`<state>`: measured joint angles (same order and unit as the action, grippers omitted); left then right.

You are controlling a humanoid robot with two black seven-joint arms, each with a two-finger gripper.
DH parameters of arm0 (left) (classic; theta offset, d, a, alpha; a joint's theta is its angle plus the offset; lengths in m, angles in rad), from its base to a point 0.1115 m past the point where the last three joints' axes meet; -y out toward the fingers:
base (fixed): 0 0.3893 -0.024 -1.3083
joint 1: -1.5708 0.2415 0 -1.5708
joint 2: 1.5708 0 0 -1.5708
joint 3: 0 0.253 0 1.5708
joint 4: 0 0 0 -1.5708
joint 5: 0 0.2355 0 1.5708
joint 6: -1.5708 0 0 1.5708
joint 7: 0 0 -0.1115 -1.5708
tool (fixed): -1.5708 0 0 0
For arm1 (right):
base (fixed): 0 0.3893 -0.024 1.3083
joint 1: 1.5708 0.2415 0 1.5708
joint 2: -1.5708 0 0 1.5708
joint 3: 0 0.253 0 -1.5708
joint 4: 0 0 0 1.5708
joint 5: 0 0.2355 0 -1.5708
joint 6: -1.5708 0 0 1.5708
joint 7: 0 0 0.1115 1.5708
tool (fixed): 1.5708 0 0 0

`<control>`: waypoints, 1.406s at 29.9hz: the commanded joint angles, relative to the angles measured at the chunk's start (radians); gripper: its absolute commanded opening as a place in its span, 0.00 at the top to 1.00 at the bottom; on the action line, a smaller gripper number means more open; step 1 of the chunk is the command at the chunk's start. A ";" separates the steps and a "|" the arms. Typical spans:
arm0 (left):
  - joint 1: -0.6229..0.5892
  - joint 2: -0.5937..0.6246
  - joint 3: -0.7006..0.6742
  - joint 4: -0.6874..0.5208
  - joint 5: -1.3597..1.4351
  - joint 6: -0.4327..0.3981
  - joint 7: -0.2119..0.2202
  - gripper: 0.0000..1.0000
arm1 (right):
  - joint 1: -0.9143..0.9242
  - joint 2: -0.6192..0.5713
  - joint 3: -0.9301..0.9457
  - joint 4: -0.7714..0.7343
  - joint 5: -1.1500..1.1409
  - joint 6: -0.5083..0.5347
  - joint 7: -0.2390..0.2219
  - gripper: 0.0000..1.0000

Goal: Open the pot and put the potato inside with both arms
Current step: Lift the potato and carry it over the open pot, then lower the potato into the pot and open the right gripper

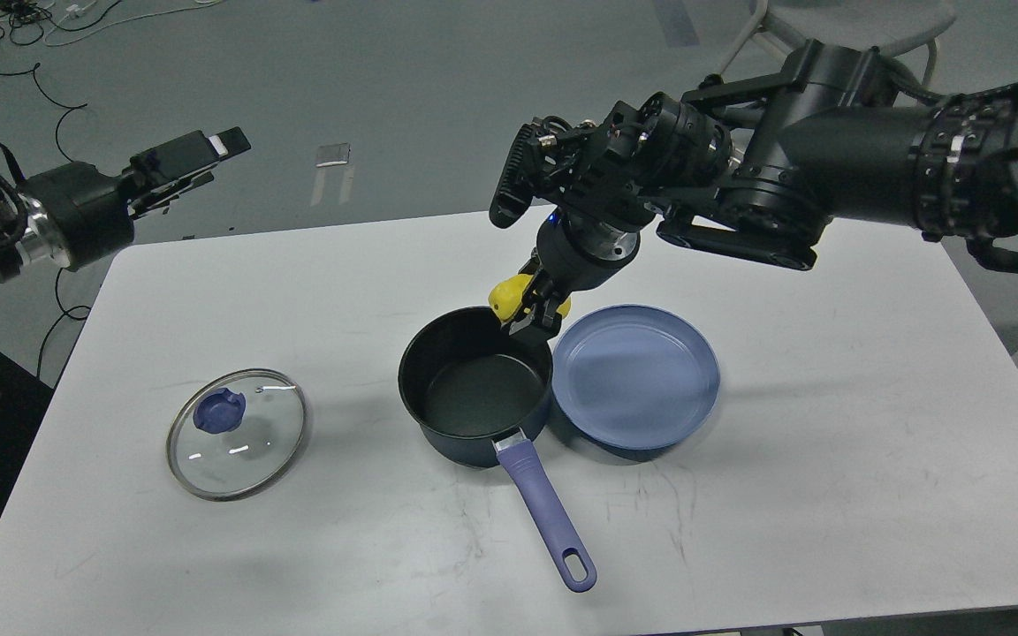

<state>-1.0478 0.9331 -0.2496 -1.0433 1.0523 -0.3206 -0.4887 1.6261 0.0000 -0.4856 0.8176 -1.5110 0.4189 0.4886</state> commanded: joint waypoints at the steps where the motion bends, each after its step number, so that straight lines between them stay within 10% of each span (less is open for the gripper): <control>1: 0.002 0.003 0.003 -0.007 0.000 0.000 0.000 0.02 | -0.025 0.000 0.002 -0.002 0.046 -0.003 0.000 0.75; 22: 0.002 0.018 0.006 -0.021 0.000 0.000 0.000 0.02 | -0.100 0.000 0.006 -0.008 0.296 -0.129 0.000 0.74; 38: 0.002 0.021 0.006 -0.023 0.000 0.000 0.000 0.02 | -0.160 0.000 0.006 -0.011 0.359 -0.213 0.000 0.08; 42: 0.002 0.023 0.006 -0.023 0.000 0.000 0.000 0.02 | -0.160 0.000 0.006 -0.011 0.359 -0.213 0.000 0.05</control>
<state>-1.0459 0.9542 -0.2438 -1.0662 1.0524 -0.3206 -0.4887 1.4659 0.0000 -0.4802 0.8066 -1.1525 0.2055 0.4887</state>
